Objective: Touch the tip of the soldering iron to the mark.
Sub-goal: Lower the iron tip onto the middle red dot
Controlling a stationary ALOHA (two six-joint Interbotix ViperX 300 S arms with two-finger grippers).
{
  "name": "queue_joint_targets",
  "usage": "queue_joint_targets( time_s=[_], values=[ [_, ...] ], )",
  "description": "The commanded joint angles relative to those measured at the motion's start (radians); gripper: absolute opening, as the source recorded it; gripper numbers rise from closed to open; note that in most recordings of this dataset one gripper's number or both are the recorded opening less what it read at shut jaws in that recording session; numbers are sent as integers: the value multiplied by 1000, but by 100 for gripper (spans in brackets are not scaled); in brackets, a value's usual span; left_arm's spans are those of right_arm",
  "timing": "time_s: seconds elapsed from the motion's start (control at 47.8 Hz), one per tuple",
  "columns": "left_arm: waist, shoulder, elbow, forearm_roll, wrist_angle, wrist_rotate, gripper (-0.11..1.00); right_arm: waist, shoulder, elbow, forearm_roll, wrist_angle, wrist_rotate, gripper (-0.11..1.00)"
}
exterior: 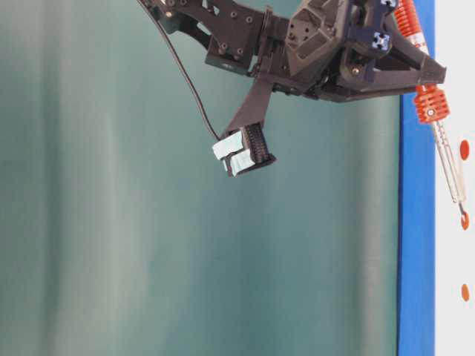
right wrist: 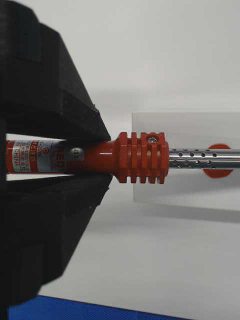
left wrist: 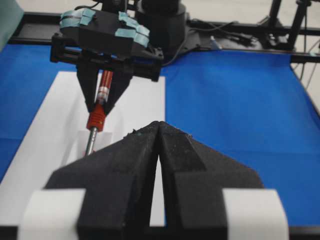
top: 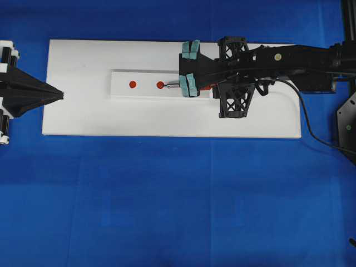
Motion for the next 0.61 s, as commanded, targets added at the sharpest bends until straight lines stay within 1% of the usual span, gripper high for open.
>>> queue_joint_targets(
  time_s=[0.0, 0.586],
  values=[
    [-3, 8, -11, 3, -8, 0, 0, -6, -12, -5, 2, -8, -2, 6],
    [-3, 6, -11, 2, -11, 0, 0, -5, -11, 2, 3, -21, -3, 6]
  ],
)
